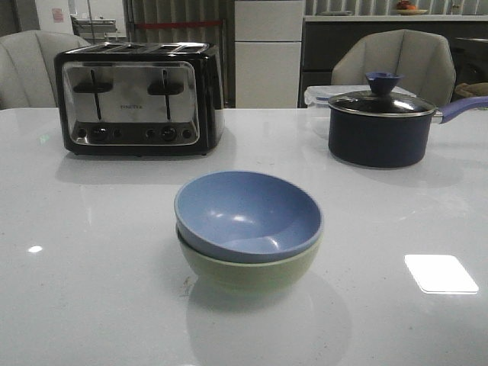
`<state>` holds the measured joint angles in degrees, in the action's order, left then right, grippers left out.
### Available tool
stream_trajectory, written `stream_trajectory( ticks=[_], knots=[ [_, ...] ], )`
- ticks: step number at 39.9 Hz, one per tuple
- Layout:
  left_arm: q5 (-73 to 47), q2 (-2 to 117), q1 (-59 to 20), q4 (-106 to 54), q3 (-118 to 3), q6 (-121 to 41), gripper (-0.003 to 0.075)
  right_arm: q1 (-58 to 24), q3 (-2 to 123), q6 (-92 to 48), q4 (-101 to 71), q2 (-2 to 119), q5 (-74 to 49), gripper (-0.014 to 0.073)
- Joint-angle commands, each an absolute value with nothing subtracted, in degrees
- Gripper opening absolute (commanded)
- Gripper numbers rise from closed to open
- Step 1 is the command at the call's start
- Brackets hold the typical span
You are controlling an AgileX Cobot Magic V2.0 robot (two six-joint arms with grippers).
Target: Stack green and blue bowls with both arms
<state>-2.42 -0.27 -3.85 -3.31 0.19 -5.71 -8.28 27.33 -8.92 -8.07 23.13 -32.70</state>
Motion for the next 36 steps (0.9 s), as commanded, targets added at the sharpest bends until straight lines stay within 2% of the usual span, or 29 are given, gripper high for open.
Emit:
stream_trajectory(
  ticks=[1,6,16,26,36],
  knots=[
    [2.8,-1.4,-3.6,-3.7,0.5,-5.7,0.0093,-3.9,23.3,-8.9,-7.6,17.6,-22.0,0.0052],
    [2.8,-1.4,-3.6,-3.7,0.5,-5.7,0.0093,-1.0,16.6,-8.9,-7.7,10.5,-17.8,0.0052],
    [2.8,-1.4,-3.6,-3.7,0.5,-5.7,0.0093,-0.8,6.1,-8.9,-7.7,1.3,-8.7,0.0052],
    [2.8,-1.4,-3.6,-3.7,0.5,-5.7,0.0093,-0.8,-1.2,-8.9,-7.9,-1.7,0.0,0.0052],
    [2.8,-1.4,-3.6,-3.7,0.5,-5.7,0.0093,-0.8,-1.4,-8.9,-7.9,-1.7,-0.3,0.0052]
  ],
)
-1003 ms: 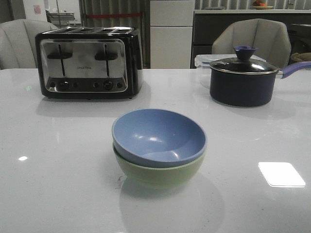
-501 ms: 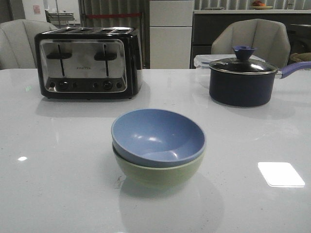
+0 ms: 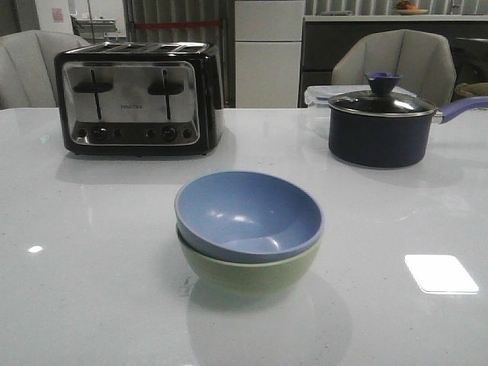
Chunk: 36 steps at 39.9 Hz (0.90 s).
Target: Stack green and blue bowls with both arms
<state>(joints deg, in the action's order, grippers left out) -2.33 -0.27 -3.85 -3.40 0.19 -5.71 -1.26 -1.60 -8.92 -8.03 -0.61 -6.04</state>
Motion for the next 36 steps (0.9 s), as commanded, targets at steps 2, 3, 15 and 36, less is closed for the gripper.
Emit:
stream_trajectory(
  ticks=[2,3,15,36],
  knots=[
    [2.8,-1.4,-3.6,-3.7,0.5,-5.7,0.0093,-0.8,-1.4,-8.9,-7.9,-1.7,-0.3,0.0052],
    [2.8,-1.4,-3.6,-3.7,0.5,-5.7,0.0093,-0.8,-1.4,-8.9,-7.9,-1.7,-0.3,0.0052],
    [2.8,-1.4,-3.6,-3.7,0.5,-5.7,0.0093,-0.1,-1.4,-2.8,-2.6,-1.7,3.6,0.0052],
    [2.8,-1.4,-3.6,-3.7,0.5,-5.7,0.0093,0.9,-1.4,2.3,1.1,-1.7,6.9,0.0052]
  ],
)
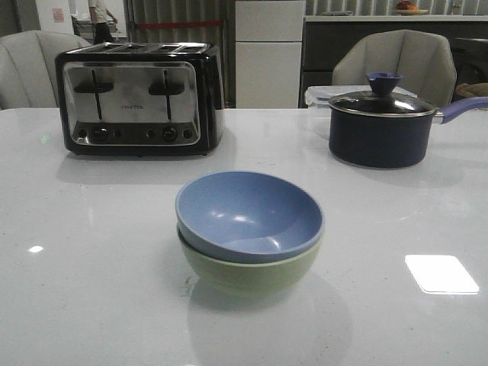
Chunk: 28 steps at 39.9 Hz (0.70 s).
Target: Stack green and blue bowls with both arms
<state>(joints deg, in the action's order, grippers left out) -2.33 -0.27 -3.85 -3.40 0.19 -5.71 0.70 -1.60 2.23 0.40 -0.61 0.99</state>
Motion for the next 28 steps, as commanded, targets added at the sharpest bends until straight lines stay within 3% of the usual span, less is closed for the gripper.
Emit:
stream_trajectory(
  ticks=[1,28],
  knots=[
    [2.8,-1.4,-3.6,-3.7,0.5,-5.7,0.0093,0.8,-1.4,2.2,0.9,-1.7,6.9,0.0052],
    [2.8,-1.4,-3.6,-3.7,0.5,-5.7,0.0093,-0.2,-1.4,-1.5,-2.4,-1.7,6.5,0.0052]
  ],
)
